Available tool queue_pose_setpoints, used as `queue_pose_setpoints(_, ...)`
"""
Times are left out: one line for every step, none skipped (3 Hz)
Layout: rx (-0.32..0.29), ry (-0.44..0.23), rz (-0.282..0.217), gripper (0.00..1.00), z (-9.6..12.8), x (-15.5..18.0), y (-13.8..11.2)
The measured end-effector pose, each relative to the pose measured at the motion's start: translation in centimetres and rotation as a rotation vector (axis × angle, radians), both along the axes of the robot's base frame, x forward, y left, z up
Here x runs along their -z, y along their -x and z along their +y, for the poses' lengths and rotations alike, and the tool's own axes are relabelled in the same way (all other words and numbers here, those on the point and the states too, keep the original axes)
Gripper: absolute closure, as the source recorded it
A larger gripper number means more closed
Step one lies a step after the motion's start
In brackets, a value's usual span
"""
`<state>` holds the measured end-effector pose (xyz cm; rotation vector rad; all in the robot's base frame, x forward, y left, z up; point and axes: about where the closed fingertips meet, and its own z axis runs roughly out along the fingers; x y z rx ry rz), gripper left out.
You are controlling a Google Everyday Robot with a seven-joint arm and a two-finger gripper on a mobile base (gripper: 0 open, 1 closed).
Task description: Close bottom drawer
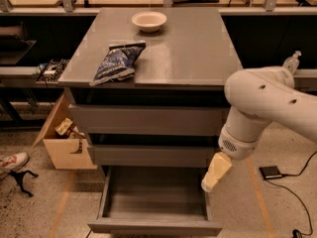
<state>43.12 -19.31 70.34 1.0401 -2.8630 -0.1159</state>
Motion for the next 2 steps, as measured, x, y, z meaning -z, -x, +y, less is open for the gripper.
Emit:
queue_pose_setpoints(0.126,0.003,0.094,0.00,-0.9,7.6,0.3)
queue_pose_setpoints(0.237,-0.012,0.177,0.16,-1.6,14.4,1.9)
